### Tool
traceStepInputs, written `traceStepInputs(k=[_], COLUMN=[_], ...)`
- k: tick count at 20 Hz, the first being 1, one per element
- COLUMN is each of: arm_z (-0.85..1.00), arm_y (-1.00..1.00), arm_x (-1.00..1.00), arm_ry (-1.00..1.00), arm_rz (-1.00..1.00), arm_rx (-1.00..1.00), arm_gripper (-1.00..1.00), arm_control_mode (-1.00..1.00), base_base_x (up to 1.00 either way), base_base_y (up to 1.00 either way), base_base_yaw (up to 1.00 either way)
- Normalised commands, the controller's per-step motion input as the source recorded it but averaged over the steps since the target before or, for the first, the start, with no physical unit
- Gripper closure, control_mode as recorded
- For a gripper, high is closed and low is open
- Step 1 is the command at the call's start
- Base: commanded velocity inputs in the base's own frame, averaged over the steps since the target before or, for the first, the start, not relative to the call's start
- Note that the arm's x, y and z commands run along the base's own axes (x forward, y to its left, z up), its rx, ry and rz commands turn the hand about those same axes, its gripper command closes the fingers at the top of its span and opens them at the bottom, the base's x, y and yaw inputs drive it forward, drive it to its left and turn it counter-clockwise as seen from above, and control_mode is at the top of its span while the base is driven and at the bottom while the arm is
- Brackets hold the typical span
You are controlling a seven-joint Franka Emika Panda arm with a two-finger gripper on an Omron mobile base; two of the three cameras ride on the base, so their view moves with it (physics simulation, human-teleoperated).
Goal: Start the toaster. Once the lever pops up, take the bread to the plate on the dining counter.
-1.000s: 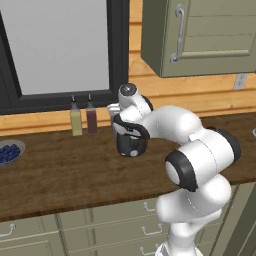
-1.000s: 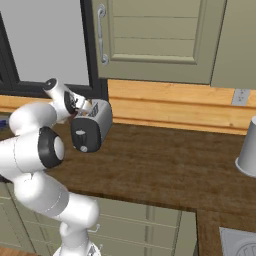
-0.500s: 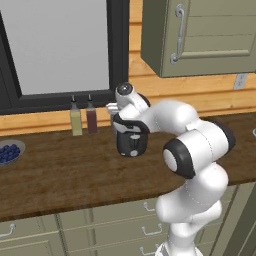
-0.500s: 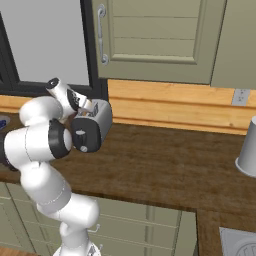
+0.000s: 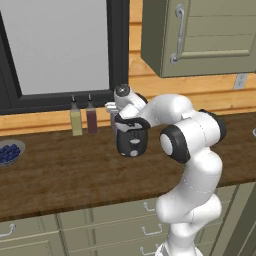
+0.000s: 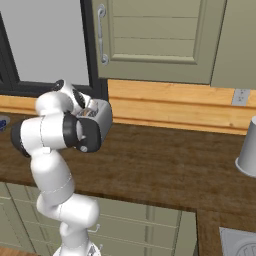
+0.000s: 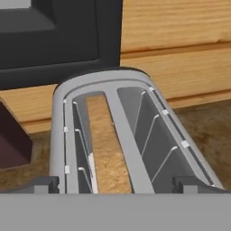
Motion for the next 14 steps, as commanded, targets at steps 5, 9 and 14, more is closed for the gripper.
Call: traceStepInputs(k=[5, 9, 14], arm_z=[-0.08, -0.15, -0.17], arm_y=[0.0, 0.0, 0.0], arm_x=[0.4, 0.32, 0.25], arm_ry=[-0.07, -0.02, 0.0], arm_rz=[0.0, 0.0, 0.0], arm_rx=[0.0, 0.0, 0.0], arm_gripper=[-1.0, -1.0, 1.0], arm_control_mode=[-1.0, -1.0, -1.0], base_base_x=[0.0, 0.0, 0.0], base_base_y=[0.0, 0.0, 0.0], base_base_yaw=[0.0, 0.0, 0.0])
